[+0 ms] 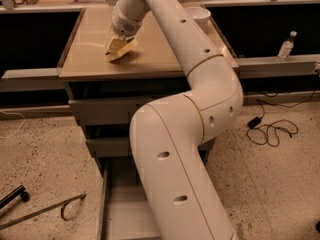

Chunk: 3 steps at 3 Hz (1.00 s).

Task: Place sponge into bottom drawer

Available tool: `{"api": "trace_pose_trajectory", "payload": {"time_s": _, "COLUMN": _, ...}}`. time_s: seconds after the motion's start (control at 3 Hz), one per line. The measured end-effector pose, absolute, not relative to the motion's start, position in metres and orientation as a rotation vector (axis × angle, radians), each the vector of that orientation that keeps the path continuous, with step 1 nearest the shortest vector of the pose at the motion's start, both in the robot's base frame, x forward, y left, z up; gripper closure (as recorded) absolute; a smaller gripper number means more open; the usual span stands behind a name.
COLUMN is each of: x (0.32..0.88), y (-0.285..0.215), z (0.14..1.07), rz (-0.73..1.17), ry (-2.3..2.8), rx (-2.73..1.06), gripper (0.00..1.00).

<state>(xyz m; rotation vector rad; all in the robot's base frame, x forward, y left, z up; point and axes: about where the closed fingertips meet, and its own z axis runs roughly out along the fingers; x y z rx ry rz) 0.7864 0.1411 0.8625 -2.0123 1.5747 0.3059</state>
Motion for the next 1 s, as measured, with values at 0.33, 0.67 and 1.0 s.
{"api": "trace_pose_trajectory", "payload": {"time_s": 0.33, "x": 0.792, "y": 0.127, "z": 0.87, "rz": 0.242, "ry": 1.56, "rx": -2.016, "gripper": 1.0}}
{"api": "trace_pose_trajectory", "payload": {"time_s": 0.67, "x": 0.779, "y": 0.12, "z": 0.906, "rz": 0.166, "ry": 1.517, "rx": -2.042, "gripper": 1.0}}
{"api": "trace_pose_trajectory", "payload": {"time_s": 1.0, "x": 0.752, "y": 0.12, "z": 0.933, "rz": 0.173, "ry": 1.473, "rx": -2.041, "gripper": 1.0}}
